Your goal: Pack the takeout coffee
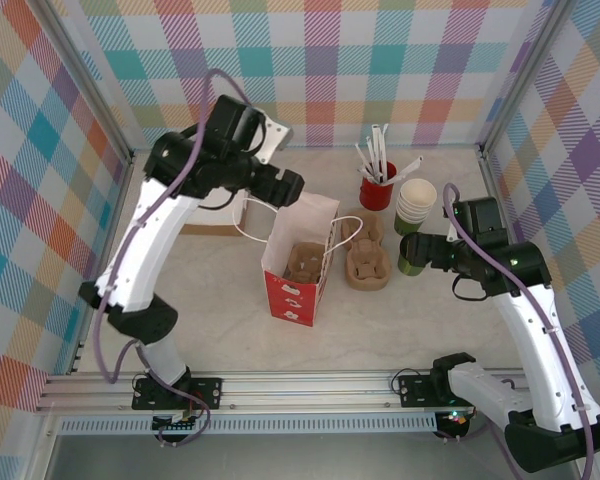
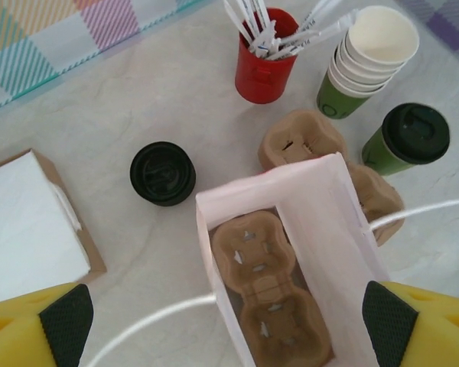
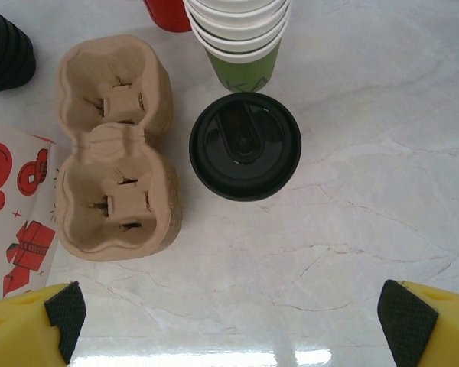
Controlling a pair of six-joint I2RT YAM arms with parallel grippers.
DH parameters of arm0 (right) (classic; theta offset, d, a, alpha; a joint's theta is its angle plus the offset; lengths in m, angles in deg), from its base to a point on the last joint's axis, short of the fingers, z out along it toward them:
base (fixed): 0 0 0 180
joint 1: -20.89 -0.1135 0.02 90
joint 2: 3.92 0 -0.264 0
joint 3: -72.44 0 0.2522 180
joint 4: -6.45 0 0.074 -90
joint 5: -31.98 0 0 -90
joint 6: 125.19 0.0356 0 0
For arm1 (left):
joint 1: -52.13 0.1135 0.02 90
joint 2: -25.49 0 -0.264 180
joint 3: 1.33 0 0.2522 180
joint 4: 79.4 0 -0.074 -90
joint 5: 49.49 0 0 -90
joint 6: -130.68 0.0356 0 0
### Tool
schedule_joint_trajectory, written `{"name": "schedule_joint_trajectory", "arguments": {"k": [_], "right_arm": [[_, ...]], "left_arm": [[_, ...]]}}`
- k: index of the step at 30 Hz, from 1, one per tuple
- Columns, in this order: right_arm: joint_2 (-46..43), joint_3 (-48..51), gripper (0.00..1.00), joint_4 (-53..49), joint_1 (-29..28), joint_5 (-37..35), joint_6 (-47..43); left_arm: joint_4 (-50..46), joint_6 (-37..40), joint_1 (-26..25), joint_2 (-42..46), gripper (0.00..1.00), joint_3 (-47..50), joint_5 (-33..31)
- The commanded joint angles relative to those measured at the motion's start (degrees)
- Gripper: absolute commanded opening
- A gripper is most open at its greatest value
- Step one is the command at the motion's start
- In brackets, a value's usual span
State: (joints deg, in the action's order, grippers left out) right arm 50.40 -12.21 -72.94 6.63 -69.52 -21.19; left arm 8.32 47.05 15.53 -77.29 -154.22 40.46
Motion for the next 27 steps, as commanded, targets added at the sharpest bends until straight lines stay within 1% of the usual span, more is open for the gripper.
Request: {"name": "schedule_joint_trajectory", "arguments": {"k": [1,5,7,12,18,22,27], "right_arm": [[-1.0,0.8,1.0,-0.4,0.4,0.3,0.9],[-1.0,1.3,1.0,0.1,0.3,1.0,1.4],[-1.0,1.6,1.0,0.1,0.3,1.3,1.7],[-1.0,2.0,1.0,0.4,0.3,2.2,2.2],[-1.5,2.3,1.0,0.4,0.3,1.9,2.1],[-1.4,2.2,1.0,0.4,0.3,2.1,1.9],[-1.6,2.3,1.0,0.7,0.3,2.2,1.7]], "left_arm": [[-3.8,9.8,0.5,-4.7,0.93,-3.5,0.4],[-2.5,15.2,0.7,-8.8,0.9,-3.4,-1.4],[-2.0,16.9,0.9,-10.5,0.9,-3.4,-1.3],[-1.1,18.3,1.4,-13.8,0.86,-3.4,-1.3],[-1.6,19.3,1.8,-16.3,0.76,-3.4,1.1],[-1.7,19.4,2.1,-16.7,0.61,-3.4,1.9],[-2.0,18.6,2.1,-15.6,0.31,-3.0,2.2]]}}
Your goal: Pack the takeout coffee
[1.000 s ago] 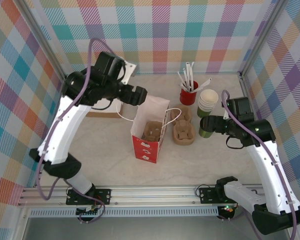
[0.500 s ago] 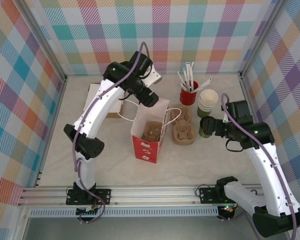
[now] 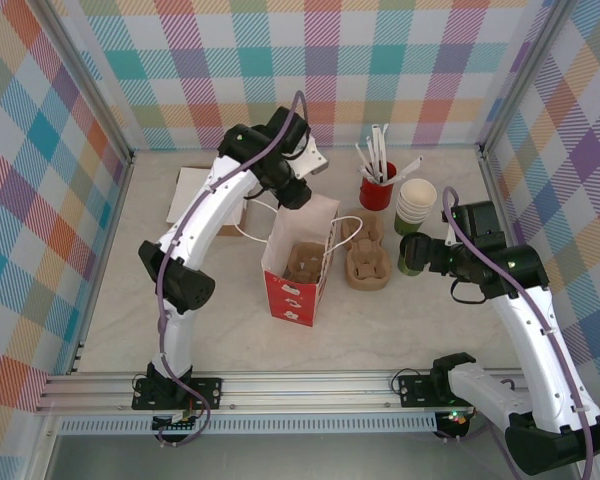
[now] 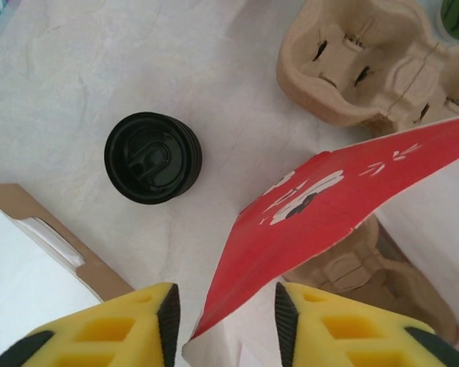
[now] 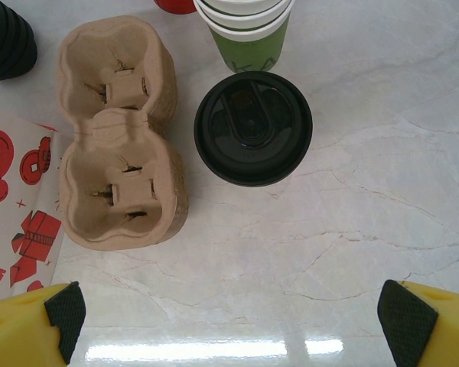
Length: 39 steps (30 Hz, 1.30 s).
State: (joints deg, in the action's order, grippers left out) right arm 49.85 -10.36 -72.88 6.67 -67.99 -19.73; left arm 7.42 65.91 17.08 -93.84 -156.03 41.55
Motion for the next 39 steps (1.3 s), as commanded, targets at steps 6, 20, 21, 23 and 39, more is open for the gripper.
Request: {"name": "schedule_joint_trajectory", "arguments": {"k": [6,20,21,23,39], "right_arm": [[-1.4,1.2,1.0,0.9,0.2,0.5,-0.1],[0.7,0.4,1.0,1.5,0.2,2.0,-0.2],[1.0,0.3,1.0,1.5,0.3,2.2,-0.2],[1.6,0.1,1.0,1.4,0.3,2.5,-0.2],[4.5,2.7,1.0,1.7,2.7,6.8,-1.2]], "left_arm": [[-0.6,-1.4,0.5,5.7,0.13,2.6,0.9],[-2.3,-23.0,1.9,23.9,0.0,16.9,-3.0],[-1.9,-24.6,2.3,24.9,0.0,18.2,-2.5],[-0.9,-28.1,3.4,27.0,0.0,20.9,-2.4],[14.5,-36.6,19.8,32.6,0.0,37.8,13.7]]}}
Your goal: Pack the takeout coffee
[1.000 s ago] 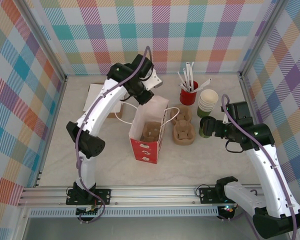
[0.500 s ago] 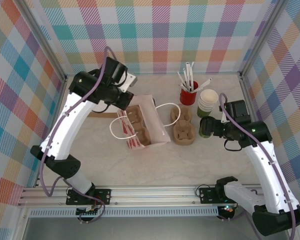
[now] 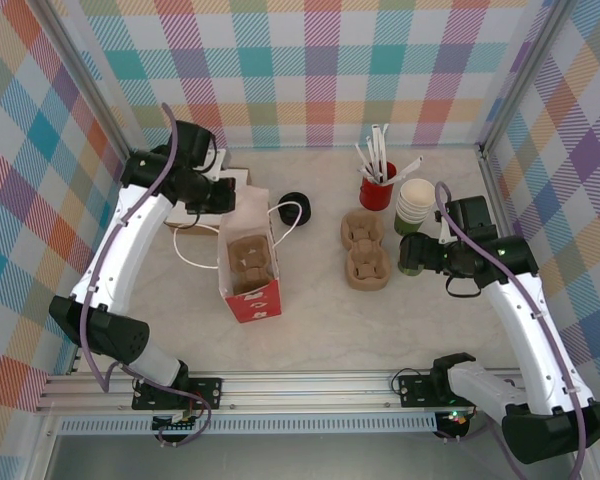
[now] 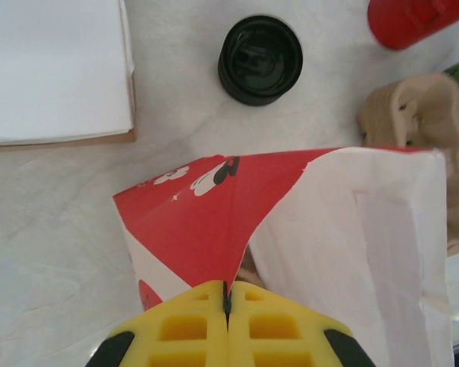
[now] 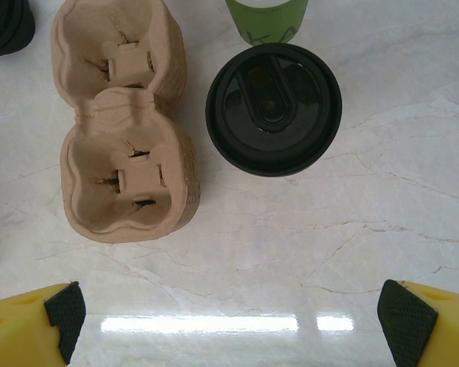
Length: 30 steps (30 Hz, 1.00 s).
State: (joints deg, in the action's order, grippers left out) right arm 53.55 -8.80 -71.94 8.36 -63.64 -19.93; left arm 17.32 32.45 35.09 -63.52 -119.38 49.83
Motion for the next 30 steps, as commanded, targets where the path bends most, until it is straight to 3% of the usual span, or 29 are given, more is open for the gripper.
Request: {"name": "schedule_joint_trajectory", "arguments": {"k": [1,10,17,21,25,30], "right_arm": [[1.2,1.1,1.0,0.6,1.6,3.0,-1.2],[6.6,1.9,1.0,0.5,8.4,5.6,-5.1],[11.2,2.1,1.0,0.7,9.2,6.6,-6.3],[14.2,1.1,1.0,-0.3,9.2,6.6,-6.1],[17.2,-0.7,1.0,-2.4,9.2,5.4,-6.2],[20.4,-2.2,1.0,-3.5,9.0,7.0,-6.4]], "left_arm": [[5.8,-4.2,2.6,2.4,0.0,1.8,6.5],[12.3,-12.4,6.0,1.2,0.0,4.1,9.9],[15.5,-16.4,7.3,1.3,0.02,8.4,12.9],[14.6,-15.0,8.7,2.0,0.19,9.0,13.0],[11.3,-10.5,9.8,4.2,0.51,7.4,9.2],[9.5,-7.5,10.3,9.1,0.82,7.1,3.4]]}}
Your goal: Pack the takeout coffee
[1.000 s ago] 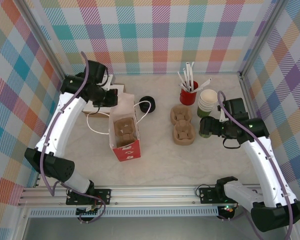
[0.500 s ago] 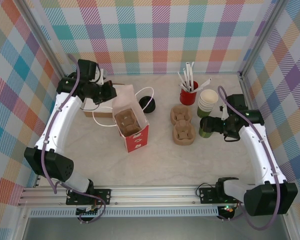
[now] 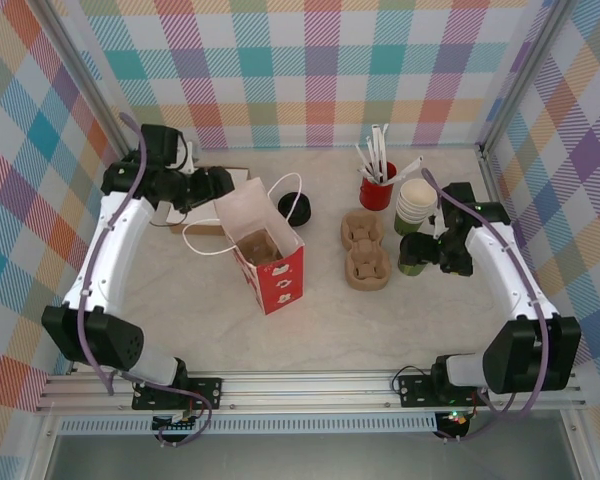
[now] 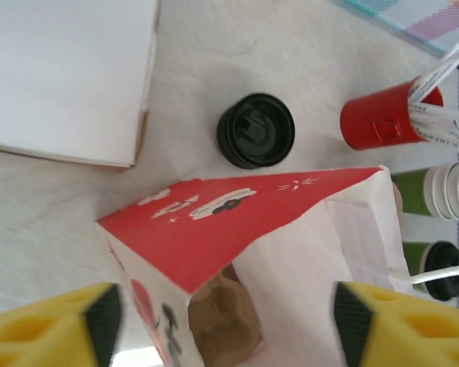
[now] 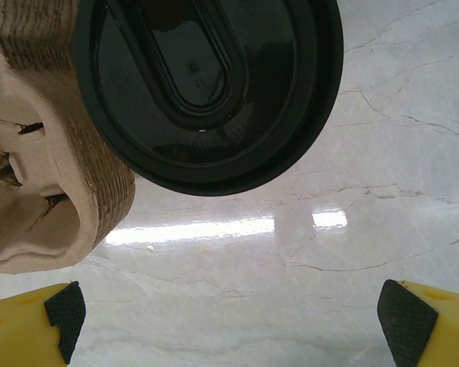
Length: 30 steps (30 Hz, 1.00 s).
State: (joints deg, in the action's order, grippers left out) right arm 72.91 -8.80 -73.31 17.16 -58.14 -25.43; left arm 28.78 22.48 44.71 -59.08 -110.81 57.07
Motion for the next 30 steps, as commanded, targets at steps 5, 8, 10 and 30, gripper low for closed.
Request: {"name": "schedule_joint_trajectory", "arguments": {"k": [5,8,10,30], "right_arm": [[3.8,-2.7,1.0,-1.2,0.2,-0.1,-0.9],[6.2,-3.4,1.0,-0.5,0.1,-0.9,-0.9],[7.9,-4.2,1.0,-0.1,-0.2,-1.6,-1.1],[21.6,-12.6,1.0,1.2,-2.2,-5.5,-6.2]], "left_arm": [[-1.0,3.6,0.8,11.9,1.0,1.8,-8.4],[-0.4,3.7,0.8,15.6,1.0,3.9,-10.1],[-0.4,3.1,0.8,17.3,1.0,5.0,-11.4],[-1.8,2.8,0.9,19.8,1.0,6.8,-11.5]]}}
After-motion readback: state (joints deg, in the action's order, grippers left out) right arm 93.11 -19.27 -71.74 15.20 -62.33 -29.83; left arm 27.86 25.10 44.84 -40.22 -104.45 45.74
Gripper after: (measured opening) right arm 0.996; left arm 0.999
